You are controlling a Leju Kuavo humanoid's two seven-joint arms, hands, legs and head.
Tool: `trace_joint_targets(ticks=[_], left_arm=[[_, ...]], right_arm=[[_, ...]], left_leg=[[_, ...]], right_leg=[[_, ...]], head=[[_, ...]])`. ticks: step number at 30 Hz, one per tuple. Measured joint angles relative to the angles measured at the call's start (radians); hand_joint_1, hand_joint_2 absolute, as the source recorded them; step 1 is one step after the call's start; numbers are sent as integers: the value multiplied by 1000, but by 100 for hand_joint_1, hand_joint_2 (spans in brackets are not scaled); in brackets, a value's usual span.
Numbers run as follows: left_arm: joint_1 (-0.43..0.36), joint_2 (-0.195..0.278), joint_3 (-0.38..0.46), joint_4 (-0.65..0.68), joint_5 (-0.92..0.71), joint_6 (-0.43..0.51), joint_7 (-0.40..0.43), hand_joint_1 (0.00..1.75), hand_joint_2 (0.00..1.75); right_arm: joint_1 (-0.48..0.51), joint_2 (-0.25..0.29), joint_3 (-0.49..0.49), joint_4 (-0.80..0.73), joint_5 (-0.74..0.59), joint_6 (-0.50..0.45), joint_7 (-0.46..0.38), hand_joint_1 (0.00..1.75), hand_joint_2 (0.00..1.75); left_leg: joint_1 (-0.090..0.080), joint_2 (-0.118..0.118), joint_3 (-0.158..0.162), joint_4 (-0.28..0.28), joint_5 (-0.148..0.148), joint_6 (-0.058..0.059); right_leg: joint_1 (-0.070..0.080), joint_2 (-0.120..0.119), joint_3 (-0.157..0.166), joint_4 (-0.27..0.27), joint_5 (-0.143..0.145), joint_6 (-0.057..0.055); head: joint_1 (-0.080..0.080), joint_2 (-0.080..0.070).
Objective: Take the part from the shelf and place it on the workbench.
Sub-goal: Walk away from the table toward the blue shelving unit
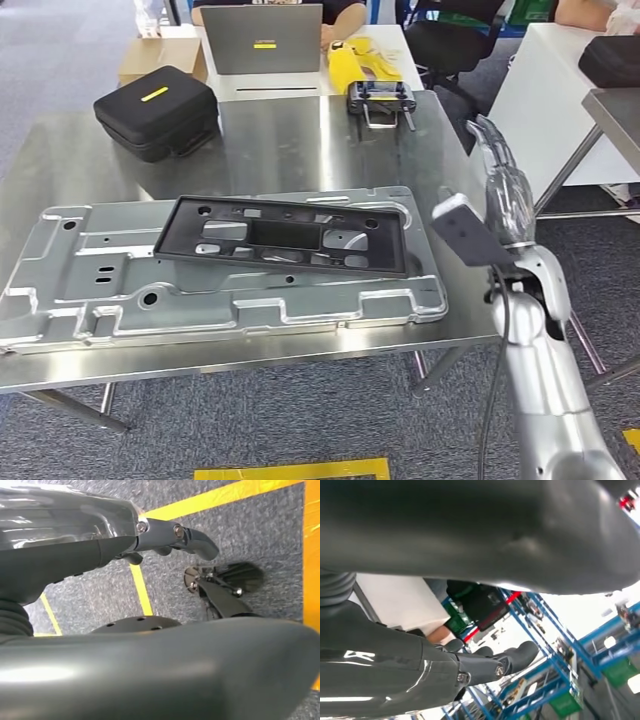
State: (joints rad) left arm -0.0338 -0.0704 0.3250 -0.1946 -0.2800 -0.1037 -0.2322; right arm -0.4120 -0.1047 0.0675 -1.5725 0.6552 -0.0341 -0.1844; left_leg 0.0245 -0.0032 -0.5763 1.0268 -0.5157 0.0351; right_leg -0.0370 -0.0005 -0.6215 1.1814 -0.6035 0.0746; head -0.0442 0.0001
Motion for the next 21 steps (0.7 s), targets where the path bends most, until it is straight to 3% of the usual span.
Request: trace_joint_targets(ticks=[1,3,7,9,11,12,13,14,16,18,19,21], left_arm=[[1,1,7,0,1,1,1,0,0],[1,2,19,0,2,3,2,0,0],[3,2,37,0,2,7,2,0,0],[4,2,42,0,3,7,1,0,0],[4,2,46,0,3,6,-1,0,0],[5,2,49,0,3,7,-1,0,0],[5,2,52,0,3,7,-1,0,0],[5,2,56,0,3,7,-1,0,0],[3,2,62,0,3,8,-2,0,0],[1,4,66,0,3,9,-3,0,0],[1,4,67,0,3,9,-4,0,0],[2,4,69,0,3,10,-5,0,0]], right_arm=[[41,-4,-18,-42,-18,-4,-17,0,0],[116,-7,-47,-112,-47,-8,-44,0,0],[244,-9,-70,-219,-91,-10,-95,0,0],[301,-8,-75,-263,-99,-16,-117,0,0],[349,-8,-77,-297,-103,-23,-132,0,0],[368,-8,-78,-309,-105,-25,-137,0,0],[385,-8,-79,-321,-107,-27,-140,0,0],[398,-7,-80,-332,-109,-28,-143,0,0],[415,-6,-82,-352,-114,-29,-148,0,0],[429,-5,-84,-368,-123,-29,-154,0,0],[436,-3,-84,-374,-128,-30,-158,0,0],[452,-1,-85,-384,-137,-31,-164,0,0]], left_leg=[[2,0,-2,5,-4,-9],[2,-1,-4,16,-11,-27],[1,-3,-8,30,-22,-47],[2,-2,-29,91,-81,-53],[1,-2,-65,208,-160,-54],[0,-2,-75,255,-182,-53],[-2,-2,-70,273,-187,-49],[-5,-2,-48,253,-174,-42],[-19,-2,40,124,-125,-18],[-34,-1,112,8,-97,3],[-40,0,125,-17,-94,7],[-43,0,122,-28,-82,6]], right_leg=[[-2,-1,28,-59,28,6],[-3,2,61,-128,54,3],[-2,2,53,-129,51,-35],[-2,-4,43,-130,58,-51],[3,-9,29,-130,67,-63],[7,-11,22,-130,72,-67],[10,-12,15,-129,78,-70],[14,-12,9,-129,83,-71],[20,-12,0,-130,94,-71],[23,-13,-4,-130,105,-65],[21,-14,-5,-131,110,-60],[18,-15,-7,-134,121,-47]], head=[[0,0],[0,0],[-1,0],[-1,0],[-1,0],[-1,0],[-1,0],[-1,0],[-1,0],[-1,0],[0,0],[0,0]])
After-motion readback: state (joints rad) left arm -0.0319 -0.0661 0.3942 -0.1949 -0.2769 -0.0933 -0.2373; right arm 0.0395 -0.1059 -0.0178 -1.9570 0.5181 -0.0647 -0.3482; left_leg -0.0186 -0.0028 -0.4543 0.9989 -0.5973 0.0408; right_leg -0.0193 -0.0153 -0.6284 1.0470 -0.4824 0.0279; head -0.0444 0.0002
